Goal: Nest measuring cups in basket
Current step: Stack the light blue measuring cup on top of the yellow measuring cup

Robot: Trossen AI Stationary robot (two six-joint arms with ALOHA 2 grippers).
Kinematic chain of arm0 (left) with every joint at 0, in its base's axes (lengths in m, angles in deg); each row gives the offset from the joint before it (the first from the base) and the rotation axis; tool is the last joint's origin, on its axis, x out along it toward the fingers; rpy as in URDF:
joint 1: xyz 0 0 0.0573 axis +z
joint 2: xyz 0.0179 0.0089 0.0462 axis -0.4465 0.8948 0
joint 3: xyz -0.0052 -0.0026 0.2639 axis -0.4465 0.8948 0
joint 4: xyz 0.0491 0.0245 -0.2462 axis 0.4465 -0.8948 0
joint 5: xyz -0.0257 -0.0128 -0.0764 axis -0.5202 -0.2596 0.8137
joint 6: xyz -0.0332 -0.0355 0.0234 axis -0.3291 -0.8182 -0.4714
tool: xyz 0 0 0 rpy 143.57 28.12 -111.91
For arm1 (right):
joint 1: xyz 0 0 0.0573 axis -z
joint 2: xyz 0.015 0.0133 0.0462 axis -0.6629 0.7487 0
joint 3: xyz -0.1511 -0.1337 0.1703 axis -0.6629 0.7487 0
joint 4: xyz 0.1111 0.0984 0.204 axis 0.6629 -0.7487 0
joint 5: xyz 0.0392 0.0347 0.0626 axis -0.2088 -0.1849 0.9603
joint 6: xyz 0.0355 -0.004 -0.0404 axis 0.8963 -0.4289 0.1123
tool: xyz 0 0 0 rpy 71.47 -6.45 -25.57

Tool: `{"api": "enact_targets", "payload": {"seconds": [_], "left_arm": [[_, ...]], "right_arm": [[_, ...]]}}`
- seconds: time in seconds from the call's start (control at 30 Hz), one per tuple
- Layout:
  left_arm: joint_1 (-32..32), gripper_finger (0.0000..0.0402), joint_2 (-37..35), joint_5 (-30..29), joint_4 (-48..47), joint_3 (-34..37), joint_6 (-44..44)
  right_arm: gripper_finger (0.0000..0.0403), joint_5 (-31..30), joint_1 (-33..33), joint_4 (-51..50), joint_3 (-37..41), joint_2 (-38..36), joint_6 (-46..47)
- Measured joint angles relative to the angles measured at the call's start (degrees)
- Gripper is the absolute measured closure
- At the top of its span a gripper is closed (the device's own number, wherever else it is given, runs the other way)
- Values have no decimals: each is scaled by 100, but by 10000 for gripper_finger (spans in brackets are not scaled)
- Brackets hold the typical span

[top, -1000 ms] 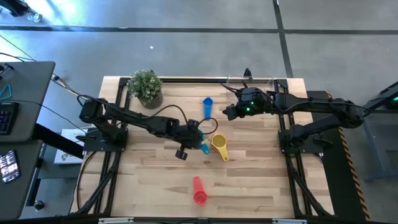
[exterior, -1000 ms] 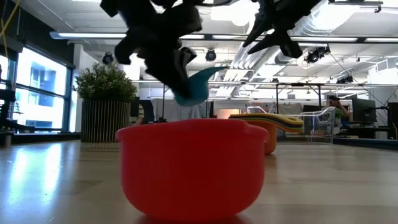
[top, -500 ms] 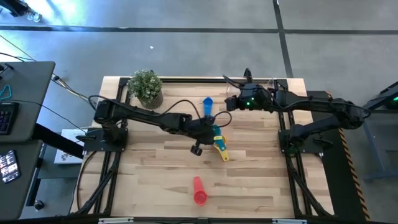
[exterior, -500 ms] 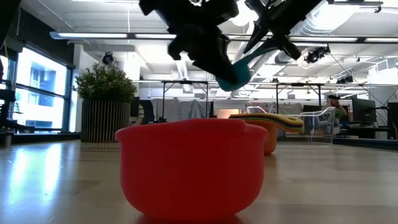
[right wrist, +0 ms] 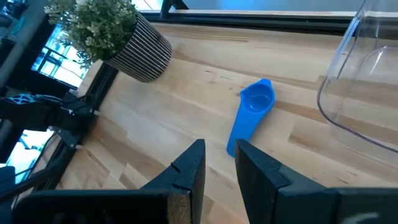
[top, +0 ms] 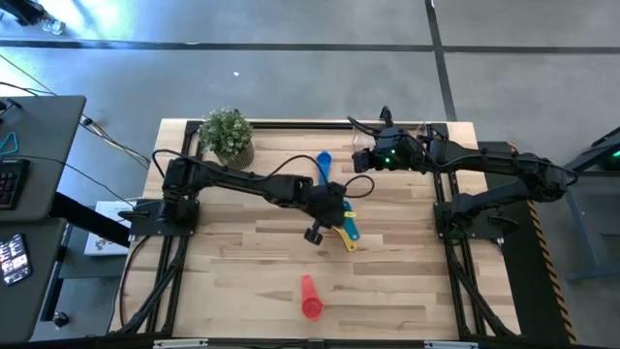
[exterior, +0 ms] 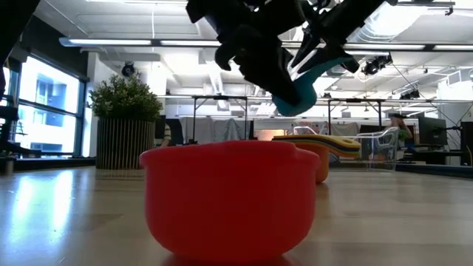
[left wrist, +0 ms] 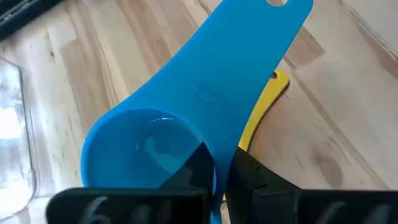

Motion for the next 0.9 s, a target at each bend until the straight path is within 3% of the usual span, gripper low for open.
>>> {"api": "enact_targets", "payload": {"seconds": [0.9], "left_arm": [[61, 390, 254, 235, -129, -4, 0]], "right_arm": [[322, -1, -2, -109, 0, 0, 2]]}}
